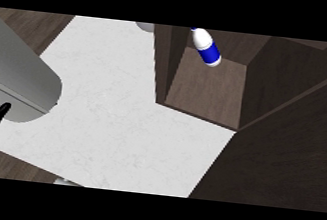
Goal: Pick up the bottled water, place it into the cabinet and close the cabinet
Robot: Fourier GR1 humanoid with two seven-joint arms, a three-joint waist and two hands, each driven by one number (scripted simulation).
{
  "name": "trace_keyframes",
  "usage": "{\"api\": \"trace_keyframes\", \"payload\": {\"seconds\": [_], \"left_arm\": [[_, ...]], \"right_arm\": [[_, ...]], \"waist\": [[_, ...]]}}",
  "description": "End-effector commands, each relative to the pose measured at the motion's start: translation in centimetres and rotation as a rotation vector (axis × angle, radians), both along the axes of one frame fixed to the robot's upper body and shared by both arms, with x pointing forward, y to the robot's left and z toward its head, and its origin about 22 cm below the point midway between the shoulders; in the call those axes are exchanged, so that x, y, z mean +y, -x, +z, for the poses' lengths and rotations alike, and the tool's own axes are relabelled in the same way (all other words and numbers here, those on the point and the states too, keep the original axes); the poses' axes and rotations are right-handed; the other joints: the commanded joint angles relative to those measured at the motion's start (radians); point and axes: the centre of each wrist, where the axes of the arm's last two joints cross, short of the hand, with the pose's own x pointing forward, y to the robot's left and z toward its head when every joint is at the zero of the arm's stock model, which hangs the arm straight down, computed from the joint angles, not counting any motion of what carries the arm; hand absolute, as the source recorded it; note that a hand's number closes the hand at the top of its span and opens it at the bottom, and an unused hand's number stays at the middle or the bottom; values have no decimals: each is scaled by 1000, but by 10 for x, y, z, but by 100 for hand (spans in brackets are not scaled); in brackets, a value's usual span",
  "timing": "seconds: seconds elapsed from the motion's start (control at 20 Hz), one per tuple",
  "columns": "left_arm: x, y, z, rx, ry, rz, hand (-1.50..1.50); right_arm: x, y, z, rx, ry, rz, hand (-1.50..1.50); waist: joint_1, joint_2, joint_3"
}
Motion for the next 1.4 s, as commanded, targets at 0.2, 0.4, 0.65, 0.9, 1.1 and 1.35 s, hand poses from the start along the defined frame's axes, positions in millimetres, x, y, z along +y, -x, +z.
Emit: {"api": "trace_keyframes", "payload": {"seconds": [0.2,0.4,0.65,0.9,1.1,1.35], "left_arm": [[7,0,1,-3,-1,1,-150],[4,-2,3,-12,-7,-35,-150],[6,-8,9,-43,-4,-38,-150],[7,-10,12,-60,1,-41,-150],[10,-11,10,-41,-1,-43,-150],[10,-11,10,-35,-1,-39,-150]], "right_arm": [[21,0,-4,67,-65,17,150],[24,3,-10,132,-103,80,150],[23,-1,-14,163,-143,67,150],[19,-10,-16,164,-148,-37,150],[15,-28,-8,60,-64,-95,150],[21,-51,-7,30,46,-139,150]], "waist": [[12,20,1],[37,41,3],[56,55,4],[47,52,6],[44,45,6],[49,38,7]]}}
